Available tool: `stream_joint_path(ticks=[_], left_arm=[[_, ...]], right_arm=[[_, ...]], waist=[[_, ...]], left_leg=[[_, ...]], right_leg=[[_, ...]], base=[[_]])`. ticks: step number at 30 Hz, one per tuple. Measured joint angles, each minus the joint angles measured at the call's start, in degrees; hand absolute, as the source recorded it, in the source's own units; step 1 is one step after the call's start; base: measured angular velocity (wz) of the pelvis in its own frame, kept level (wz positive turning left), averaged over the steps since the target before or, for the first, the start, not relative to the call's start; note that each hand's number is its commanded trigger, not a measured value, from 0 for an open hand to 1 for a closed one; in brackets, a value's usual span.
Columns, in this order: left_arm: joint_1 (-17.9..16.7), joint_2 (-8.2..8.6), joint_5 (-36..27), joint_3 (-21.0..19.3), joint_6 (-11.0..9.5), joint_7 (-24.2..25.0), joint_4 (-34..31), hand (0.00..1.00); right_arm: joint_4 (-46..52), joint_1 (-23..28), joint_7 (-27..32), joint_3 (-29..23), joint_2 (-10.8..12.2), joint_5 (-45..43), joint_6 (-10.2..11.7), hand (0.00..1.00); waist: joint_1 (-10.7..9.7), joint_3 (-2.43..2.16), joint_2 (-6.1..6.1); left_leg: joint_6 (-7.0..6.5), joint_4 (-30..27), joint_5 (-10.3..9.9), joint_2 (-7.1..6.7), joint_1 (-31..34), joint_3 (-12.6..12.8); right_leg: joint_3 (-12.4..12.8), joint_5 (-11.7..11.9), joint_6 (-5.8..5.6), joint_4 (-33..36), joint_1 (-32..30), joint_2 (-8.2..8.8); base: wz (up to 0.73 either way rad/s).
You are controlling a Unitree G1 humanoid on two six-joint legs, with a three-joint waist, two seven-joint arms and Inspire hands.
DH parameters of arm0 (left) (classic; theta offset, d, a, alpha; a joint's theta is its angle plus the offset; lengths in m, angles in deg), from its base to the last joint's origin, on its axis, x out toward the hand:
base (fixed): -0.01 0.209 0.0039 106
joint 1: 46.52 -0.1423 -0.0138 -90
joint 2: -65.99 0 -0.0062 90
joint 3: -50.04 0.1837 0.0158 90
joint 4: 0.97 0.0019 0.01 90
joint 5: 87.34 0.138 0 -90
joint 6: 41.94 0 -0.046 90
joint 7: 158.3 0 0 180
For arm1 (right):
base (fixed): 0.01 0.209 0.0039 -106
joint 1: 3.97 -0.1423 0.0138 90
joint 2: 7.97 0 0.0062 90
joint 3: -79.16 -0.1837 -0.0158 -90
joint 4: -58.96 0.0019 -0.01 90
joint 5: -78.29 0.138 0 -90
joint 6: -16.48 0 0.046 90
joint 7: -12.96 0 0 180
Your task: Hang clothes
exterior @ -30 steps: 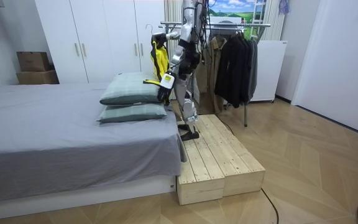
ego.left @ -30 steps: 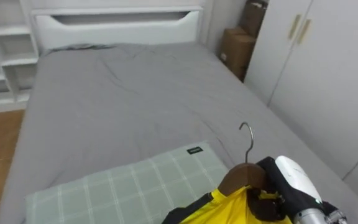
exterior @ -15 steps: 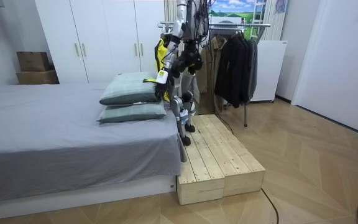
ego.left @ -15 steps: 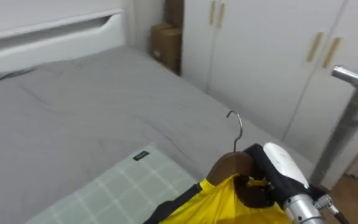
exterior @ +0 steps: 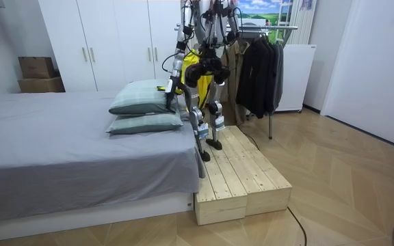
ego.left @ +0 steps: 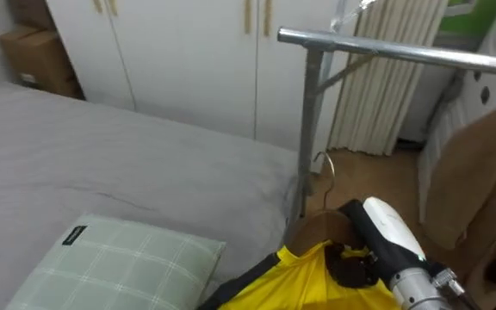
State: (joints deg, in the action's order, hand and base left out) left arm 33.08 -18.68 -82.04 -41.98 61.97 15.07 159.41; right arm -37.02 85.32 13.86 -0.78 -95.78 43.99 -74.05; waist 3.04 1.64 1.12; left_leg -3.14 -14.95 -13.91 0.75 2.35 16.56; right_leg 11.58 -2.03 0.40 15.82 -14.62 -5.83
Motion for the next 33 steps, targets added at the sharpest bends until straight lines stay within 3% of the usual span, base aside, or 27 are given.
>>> stream_joint_path(ticks=[3, 10, 15, 27, 33], left_arm=[[0.0, -0.21, 0.0, -0.1, 0.3, -0.1, 0.2, 0.0], [-0.5, -0.23, 4.7, -0.8, 0.7, -0.7, 0.6, 0.0], [-0.5, -0.22, 9.0, -4.0, 1.1, -1.1, 0.6, 0.0], [-0.6, -0.21, 9.4, -4.8, 1.1, -3.9, 0.5, 0.0], [-1.1, -0.17, 9.4, -7.1, 1.1, -4.5, 0.5, 0.0]], right_arm=[[0.1, 0.0, -0.6, 0.0, 0.2, -2.0, -0.2, 1.0], [2.8, -1.3, -1.1, -1.4, 0.1, 0.0, -0.3, 1.0], [5.0, -1.4, -1.1, -3.1, 0.2, 0.3, -0.4, 1.0], [6.1, -1.5, -0.3, -7.0, 0.2, 0.9, -0.5, 1.0], [6.2, -3.4, -0.2, -10.3, -0.5, 6.7, -0.5, 1.0]], waist=[[0.0, -0.02, 0.84], [0.2, -0.06, 1.82], [0.2, -0.15, 2.1], [0.1, -0.53, 2.82], [0.3, -0.69, 3.13]], left_leg=[[0.56, 0.1, -0.3, 1.54, -0.1, 3.3], [1.69, 0.2, 0.0, 1.91, -0.1, 3.9], [1.83, 0.3, 0.0, 2.35, 0.0, 4.2], [2.62, 0.2, 0.2, 2.63, -0.3, 3.8], [2.9, 0.8, 0.4, 2.71, -1.6, 3.6]], right_leg=[[-0.6, 2.3, 1.25, -1.7, -0.2, -0.31], [1.6, 3.4, 2.35, -3.1, 0.2, -2.09], [3.1, 4.2, 1.95, -5.2, 0.9, -2.76], [1.9, 4.6, 2.26, -5.3, 1.8, -2.66], [1.0, 4.7, 2.71, -5.6, 3.0, -2.53]], base=[[-0.44], [-0.14], [-0.07], [0.02], [0.01]])
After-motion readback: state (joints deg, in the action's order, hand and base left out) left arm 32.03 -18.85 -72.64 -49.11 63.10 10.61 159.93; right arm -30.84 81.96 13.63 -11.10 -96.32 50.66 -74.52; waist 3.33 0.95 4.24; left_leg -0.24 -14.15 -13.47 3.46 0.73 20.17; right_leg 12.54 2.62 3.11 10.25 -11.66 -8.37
